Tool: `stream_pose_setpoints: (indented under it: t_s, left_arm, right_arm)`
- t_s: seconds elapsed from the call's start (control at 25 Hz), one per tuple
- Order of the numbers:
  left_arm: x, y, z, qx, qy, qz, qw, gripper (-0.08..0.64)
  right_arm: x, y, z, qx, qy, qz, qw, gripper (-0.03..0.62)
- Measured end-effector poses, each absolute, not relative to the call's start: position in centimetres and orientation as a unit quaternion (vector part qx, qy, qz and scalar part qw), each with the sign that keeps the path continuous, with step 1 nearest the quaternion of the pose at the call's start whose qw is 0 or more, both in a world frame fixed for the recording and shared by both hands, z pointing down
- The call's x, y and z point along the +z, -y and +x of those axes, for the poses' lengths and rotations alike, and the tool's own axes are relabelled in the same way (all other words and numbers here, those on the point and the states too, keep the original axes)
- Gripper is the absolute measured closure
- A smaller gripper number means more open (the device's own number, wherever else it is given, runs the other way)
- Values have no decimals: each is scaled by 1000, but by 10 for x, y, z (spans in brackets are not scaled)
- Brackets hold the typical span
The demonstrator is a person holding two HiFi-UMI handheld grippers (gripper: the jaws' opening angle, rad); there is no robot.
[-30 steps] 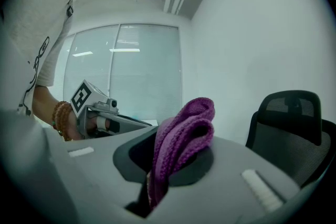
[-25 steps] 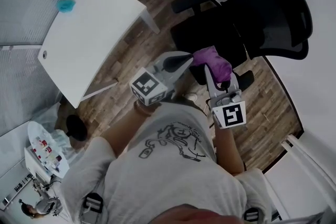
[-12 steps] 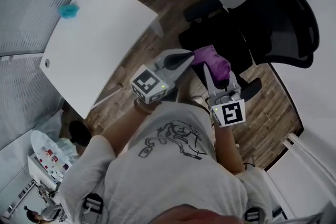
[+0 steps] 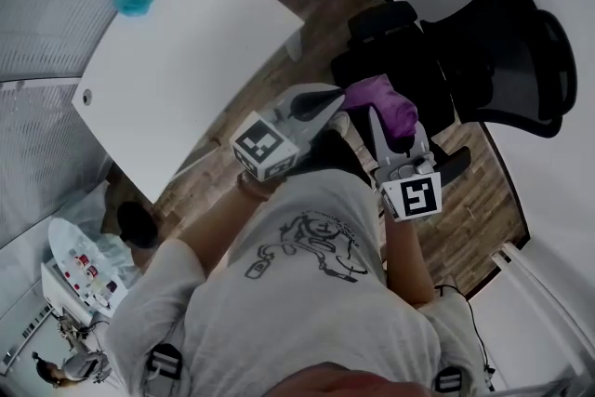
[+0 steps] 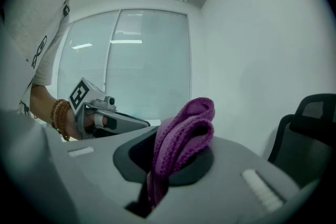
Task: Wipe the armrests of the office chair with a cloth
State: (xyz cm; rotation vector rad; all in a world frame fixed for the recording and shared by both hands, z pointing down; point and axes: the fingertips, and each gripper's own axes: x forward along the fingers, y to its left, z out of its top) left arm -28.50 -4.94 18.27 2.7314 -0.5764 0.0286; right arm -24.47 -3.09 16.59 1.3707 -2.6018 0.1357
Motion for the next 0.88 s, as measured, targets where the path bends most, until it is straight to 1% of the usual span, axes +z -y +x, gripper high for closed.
stream_pose_setpoints:
  t_s: [0.12,0.44,0.64,0.88]
  left_arm:
    - [184,49,-293,7,203,963,177,560]
    - [179,60,-309,-2,218,961,172,560]
    - [186,69,-300,3,215,961,174,560]
    - [193,89,-271,10,207,962,179,560]
  right_arm:
    - [170,36,-250,41,881,458,112,565]
    - [160,47,-259,29,881,459,109,565]
    - [167,53,-253,37,881,458,109,565]
    - [178,70,-224,47,878,462,113,566]
